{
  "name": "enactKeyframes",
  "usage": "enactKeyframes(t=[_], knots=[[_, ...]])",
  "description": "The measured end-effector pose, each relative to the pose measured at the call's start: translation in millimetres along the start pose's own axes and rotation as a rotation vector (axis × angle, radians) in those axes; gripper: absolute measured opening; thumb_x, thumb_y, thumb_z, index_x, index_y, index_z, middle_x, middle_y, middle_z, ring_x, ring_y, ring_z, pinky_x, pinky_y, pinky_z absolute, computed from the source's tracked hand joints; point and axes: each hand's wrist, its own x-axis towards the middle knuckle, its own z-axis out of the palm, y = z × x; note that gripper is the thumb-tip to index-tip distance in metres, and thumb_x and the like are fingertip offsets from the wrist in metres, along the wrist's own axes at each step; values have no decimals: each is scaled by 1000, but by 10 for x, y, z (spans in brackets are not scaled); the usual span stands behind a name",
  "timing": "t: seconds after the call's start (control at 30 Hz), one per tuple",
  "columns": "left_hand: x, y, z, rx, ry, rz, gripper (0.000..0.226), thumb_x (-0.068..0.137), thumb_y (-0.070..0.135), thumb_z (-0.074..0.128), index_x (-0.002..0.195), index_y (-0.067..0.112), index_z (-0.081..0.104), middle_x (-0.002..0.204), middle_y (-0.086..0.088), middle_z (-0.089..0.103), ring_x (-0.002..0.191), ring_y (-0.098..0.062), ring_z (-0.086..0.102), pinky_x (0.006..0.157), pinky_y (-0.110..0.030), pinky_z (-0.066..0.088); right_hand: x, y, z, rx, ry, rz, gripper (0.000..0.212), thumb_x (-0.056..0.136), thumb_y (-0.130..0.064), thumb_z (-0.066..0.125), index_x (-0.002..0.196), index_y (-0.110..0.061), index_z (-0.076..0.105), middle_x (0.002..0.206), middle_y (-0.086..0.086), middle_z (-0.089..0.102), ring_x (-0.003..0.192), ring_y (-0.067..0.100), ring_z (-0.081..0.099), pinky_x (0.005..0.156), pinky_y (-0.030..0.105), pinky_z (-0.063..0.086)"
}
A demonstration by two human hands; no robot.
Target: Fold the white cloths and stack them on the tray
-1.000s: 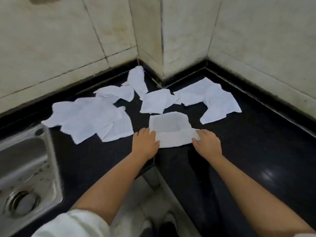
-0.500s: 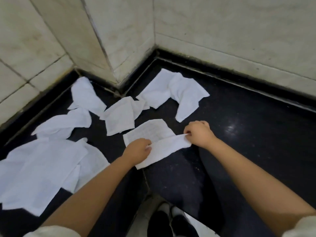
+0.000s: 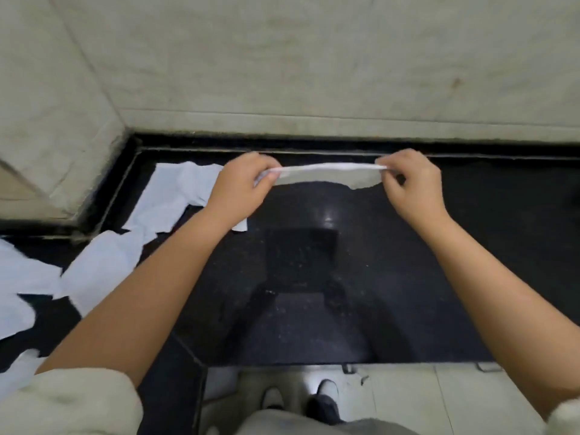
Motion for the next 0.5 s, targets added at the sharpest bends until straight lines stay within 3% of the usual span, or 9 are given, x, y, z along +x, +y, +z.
enactKeyframes(t=[0.13, 0.2, 0.27, 0.33, 0.4, 0.43, 0.5], knots=[[-443, -5, 499, 22, -414, -12, 50, 86, 38, 38, 90, -2, 68, 91, -16, 67, 89, -27, 59, 77, -30, 39, -813, 438, -50, -33, -352, 19, 23, 72, -3, 52, 83, 0, 72, 75, 20, 69, 70, 33, 67, 66, 30, 48], [-688, -51, 709, 28, -644, -74, 35, 91, 28, 47, 93, 0, 68, 95, -13, 67, 93, -26, 60, 74, -23, 36, -1201, 599, -36, -46, -646, 80, 19, 75, -5, 56, 83, -3, 72, 75, 17, 69, 71, 30, 67, 67, 29, 50], [-889, -63, 870, 5, -871, -142, 20, 92, 13, 52, 95, 1, 68, 96, -10, 67, 90, -20, 59, 69, -17, 34, -1451, 682, -61, -46, -944, 191, 13, 81, -6, 59, 80, 1, 69, 72, 14, 64, 68, 24, 59, 67, 27, 42], [-994, -47, 989, 3, -1116, -191, 19, 91, 14, 54, 101, 5, 67, 98, -6, 65, 85, -11, 53, 67, -13, 37, -1543, 723, -99, 30, -1212, 298, 17, 85, -9, 57, 79, 5, 65, 69, 14, 55, 65, 15, 48, 63, 26, 37], [-1006, -22, 1065, 32, -1298, -222, 23, 93, 18, 53, 111, 9, 63, 99, 1, 59, 87, -8, 50, 69, -10, 36, -1528, 770, -115, 93, -1335, 360, 18, 88, -11, 55, 90, 2, 68, 83, 19, 64, 70, 10, 50, 67, 22, 40], [-988, -23, 1104, 39, -1314, -241, 23, 93, 19, 52, 112, 9, 62, 99, 2, 57, 88, -8, 49, 70, -10, 36, -1493, 802, -111, 108, -1334, 390, 18, 88, -10, 55, 95, 0, 69, 93, 17, 68, 75, 11, 54, 71, 22, 42], [-938, -33, 1202, 44, -1191, -288, 22, 93, 17, 51, 110, 10, 63, 102, -1, 60, 90, -9, 51, 73, -14, 39, -1401, 879, -73, 100, -1257, 459, 17, 88, -9, 54, 97, -5, 68, 100, 11, 68, 87, 19, 61, 75, 24, 45]])
